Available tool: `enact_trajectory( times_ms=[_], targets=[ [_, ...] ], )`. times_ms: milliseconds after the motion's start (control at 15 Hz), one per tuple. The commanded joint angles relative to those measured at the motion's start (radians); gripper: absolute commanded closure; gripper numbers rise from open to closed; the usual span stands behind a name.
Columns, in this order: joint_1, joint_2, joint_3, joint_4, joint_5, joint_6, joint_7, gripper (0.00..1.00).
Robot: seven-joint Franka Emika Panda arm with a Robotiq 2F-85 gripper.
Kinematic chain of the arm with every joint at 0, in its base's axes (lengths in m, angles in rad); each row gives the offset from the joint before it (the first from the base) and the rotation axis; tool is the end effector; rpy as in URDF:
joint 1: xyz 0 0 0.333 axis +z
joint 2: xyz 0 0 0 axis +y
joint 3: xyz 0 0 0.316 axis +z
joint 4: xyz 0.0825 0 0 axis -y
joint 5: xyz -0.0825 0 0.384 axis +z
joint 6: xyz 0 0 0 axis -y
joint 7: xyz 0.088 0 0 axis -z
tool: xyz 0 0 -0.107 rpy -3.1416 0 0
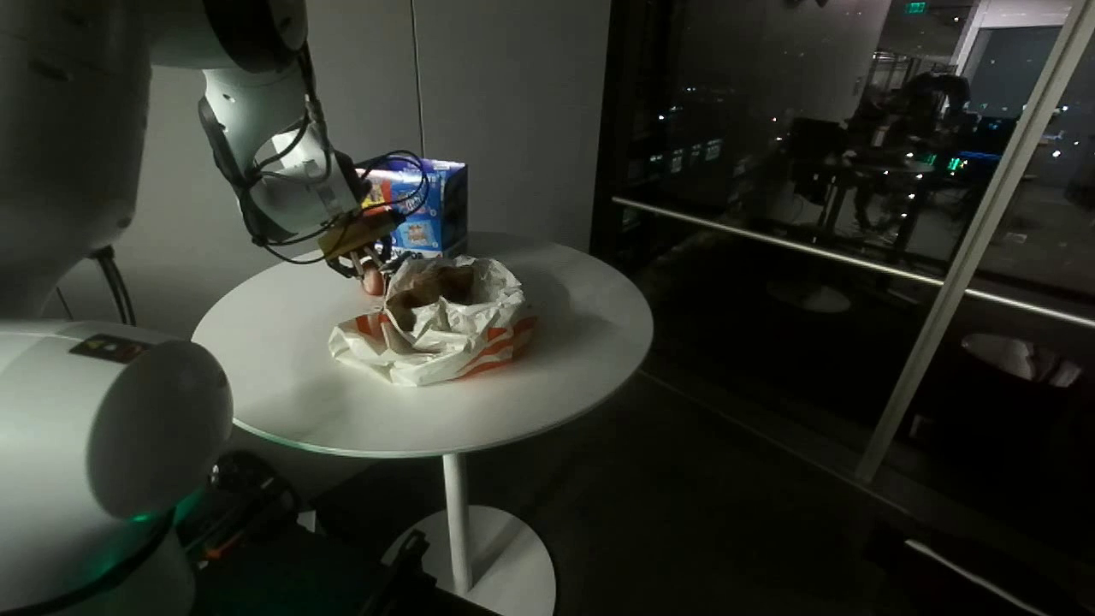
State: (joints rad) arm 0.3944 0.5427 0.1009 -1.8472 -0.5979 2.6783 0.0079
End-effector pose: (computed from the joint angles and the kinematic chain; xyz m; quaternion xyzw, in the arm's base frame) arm 0.5818 0.3276 0.2581 0.8675 0.4538 0.1751 0.1045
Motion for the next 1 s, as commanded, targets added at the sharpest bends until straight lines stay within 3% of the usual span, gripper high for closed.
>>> enact_trajectory(
  times_ms=[0, 467, 733, 933],
  targets=[
    [0.016, -0.017, -0.016, 0.018, 0.007, -0.009, 0.016, 0.93],
    [0.015, -0.177, -0.084, -0.057, -0.019, -0.072, 0.168, 0.92],
    [0.013, -0.302, -0.13, -0.125, -0.103, -0.163, 0.344, 0.93],
    [-0.015, -0.4, -0.118, -0.195, -0.19, -0.259, 0.498, 0.93]
  ],
)
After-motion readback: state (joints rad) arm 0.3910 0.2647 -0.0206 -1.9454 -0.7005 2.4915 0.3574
